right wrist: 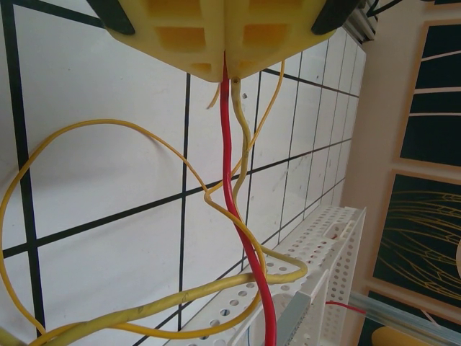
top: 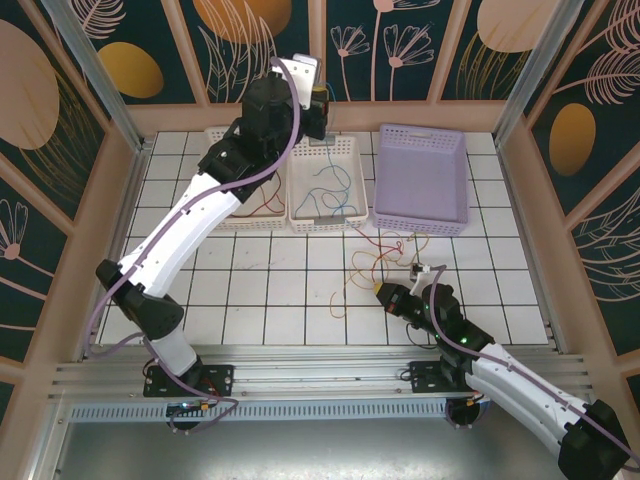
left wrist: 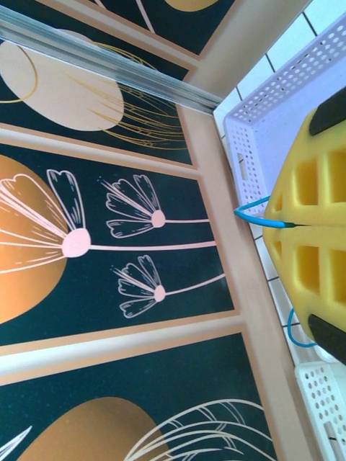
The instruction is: Untangle the cables
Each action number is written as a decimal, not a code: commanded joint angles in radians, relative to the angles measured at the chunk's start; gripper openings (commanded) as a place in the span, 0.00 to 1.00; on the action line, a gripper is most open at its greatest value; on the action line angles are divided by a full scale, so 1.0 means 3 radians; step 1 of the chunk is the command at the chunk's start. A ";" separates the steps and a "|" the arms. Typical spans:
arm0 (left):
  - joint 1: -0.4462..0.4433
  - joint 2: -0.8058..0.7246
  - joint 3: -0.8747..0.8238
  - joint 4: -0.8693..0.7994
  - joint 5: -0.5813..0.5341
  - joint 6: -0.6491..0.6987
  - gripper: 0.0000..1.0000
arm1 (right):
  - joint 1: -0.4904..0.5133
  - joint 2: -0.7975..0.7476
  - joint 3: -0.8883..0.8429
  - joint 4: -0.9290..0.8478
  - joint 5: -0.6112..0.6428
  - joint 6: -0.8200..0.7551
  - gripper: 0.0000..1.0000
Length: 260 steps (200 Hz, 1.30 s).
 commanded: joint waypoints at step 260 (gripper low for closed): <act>0.0034 0.0272 -0.1219 0.0777 0.0335 -0.0411 0.00 | -0.0086 0.0019 -0.0444 0.0255 -0.0036 -0.0096 0.00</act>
